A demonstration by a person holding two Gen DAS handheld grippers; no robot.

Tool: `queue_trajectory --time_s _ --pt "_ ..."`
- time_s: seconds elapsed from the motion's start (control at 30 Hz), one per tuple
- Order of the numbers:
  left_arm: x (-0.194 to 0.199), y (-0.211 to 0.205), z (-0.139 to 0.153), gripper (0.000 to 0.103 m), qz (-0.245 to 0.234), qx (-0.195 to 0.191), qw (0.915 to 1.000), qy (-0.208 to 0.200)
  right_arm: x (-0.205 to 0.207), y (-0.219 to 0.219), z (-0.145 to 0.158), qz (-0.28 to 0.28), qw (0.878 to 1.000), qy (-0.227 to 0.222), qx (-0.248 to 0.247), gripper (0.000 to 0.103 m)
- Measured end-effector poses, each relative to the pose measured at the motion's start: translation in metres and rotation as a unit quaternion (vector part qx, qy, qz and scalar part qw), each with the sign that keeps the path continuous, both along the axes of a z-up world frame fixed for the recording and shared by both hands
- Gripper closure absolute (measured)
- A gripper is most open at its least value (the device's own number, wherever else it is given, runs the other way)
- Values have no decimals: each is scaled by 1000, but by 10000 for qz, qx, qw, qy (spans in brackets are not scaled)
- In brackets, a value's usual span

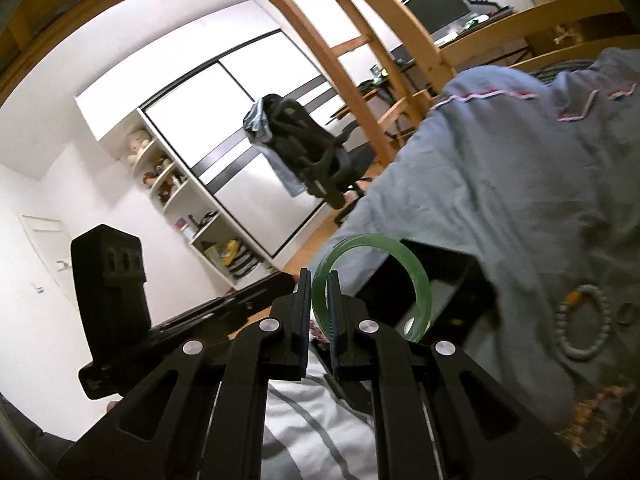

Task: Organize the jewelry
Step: 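Carry the green bangle with the right tool while the left tool carries the pink bracelet into the box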

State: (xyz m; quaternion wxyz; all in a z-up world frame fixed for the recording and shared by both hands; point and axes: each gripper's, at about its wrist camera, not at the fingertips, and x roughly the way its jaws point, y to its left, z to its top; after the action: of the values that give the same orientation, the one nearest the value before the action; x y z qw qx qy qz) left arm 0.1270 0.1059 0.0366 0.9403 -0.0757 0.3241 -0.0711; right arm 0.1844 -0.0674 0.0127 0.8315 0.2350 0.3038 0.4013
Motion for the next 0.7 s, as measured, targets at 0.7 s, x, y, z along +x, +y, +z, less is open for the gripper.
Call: queue_trajectory --time_s 0.7 --pt "22 29 -25 93 573 -19 9968 552 1 57 -42 257 9911 15 -1307 86"
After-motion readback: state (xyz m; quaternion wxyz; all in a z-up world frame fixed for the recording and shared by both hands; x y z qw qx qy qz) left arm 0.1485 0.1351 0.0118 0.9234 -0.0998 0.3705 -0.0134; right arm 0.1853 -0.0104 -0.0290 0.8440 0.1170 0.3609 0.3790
